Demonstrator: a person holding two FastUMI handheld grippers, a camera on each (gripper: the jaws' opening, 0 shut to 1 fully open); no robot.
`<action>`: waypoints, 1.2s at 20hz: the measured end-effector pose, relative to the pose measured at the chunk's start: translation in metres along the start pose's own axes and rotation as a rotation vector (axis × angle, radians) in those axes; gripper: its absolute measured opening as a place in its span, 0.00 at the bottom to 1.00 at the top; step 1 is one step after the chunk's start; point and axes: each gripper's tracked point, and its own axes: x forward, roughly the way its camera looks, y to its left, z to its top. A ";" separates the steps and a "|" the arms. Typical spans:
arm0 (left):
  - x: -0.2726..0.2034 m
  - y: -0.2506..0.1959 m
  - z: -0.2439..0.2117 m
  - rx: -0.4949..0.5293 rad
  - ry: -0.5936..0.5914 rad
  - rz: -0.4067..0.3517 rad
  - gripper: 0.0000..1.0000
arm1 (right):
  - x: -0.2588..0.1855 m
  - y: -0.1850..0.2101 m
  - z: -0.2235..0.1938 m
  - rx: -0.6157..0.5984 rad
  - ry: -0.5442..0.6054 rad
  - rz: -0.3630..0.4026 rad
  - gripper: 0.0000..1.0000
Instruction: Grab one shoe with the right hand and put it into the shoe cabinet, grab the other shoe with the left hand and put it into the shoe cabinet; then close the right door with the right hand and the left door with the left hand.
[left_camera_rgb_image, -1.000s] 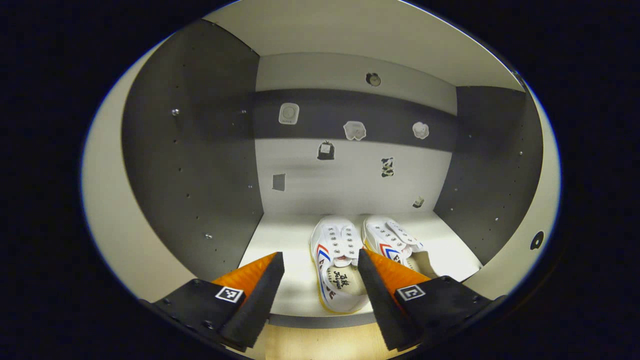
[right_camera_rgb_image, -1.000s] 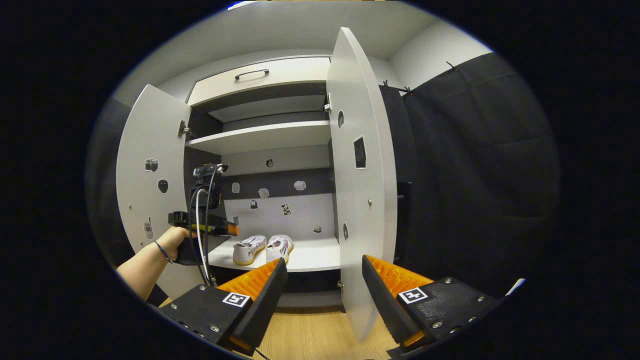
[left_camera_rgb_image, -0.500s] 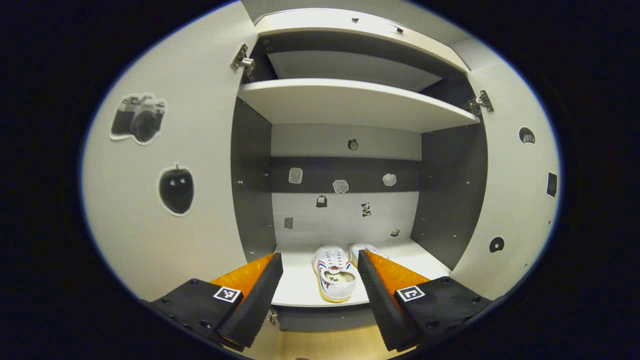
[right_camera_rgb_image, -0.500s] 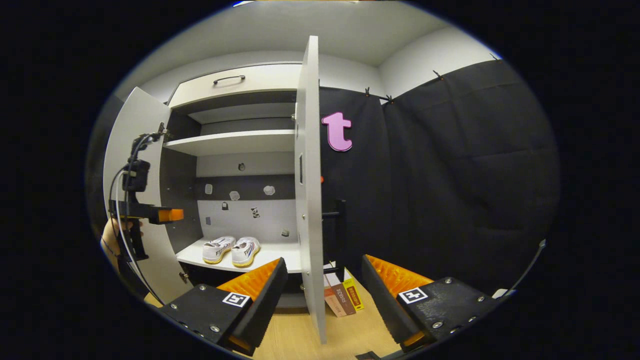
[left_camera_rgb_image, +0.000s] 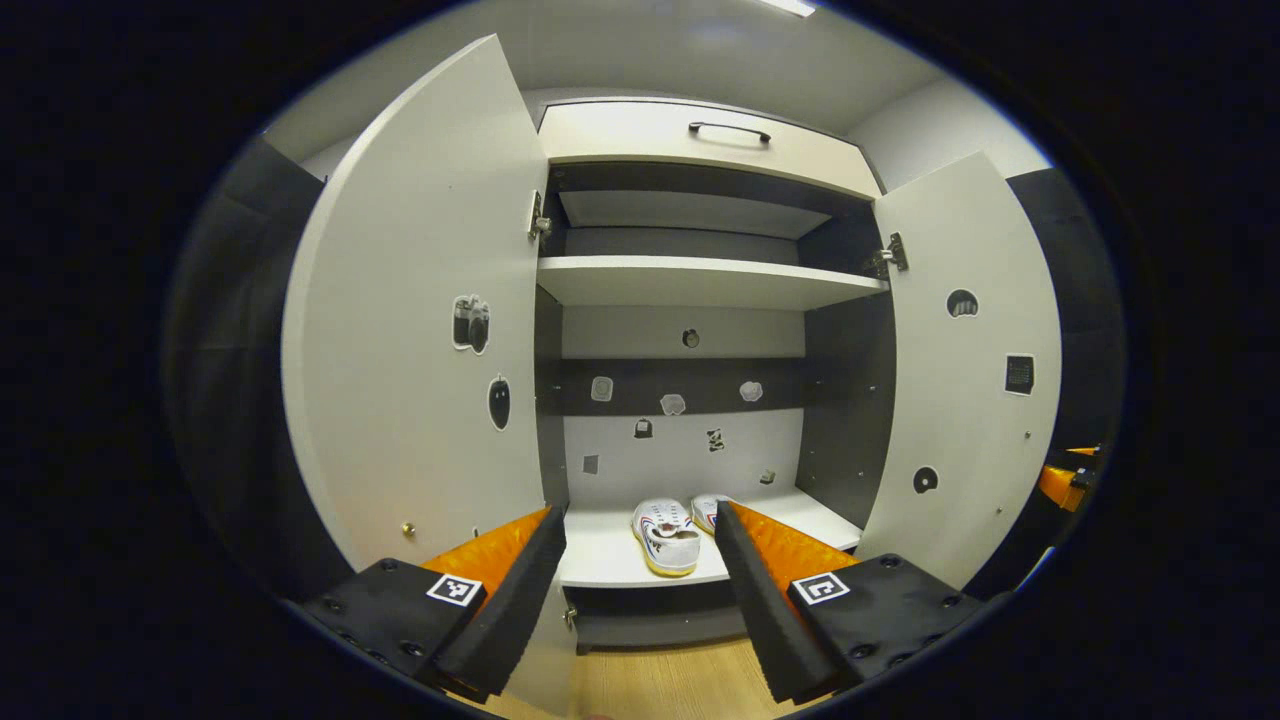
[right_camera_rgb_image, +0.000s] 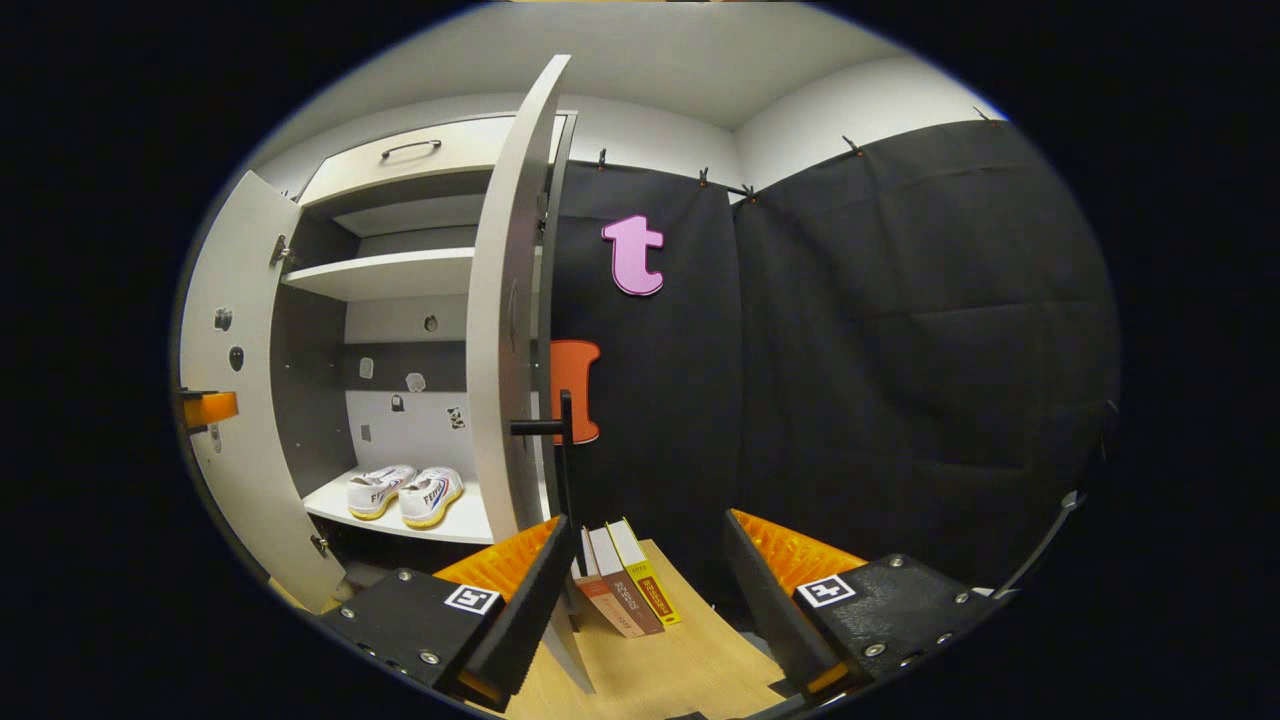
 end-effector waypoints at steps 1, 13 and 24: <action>-0.012 0.003 0.001 0.005 -0.006 0.004 0.97 | 0.004 0.003 -0.002 -0.003 0.003 0.010 0.93; -0.064 0.046 -0.012 -0.070 -0.002 0.049 0.97 | 0.009 0.037 0.005 -0.090 -0.015 0.079 0.78; -0.081 0.051 0.004 -0.086 -0.041 0.012 0.97 | 0.006 0.148 0.002 0.010 -0.013 0.303 0.63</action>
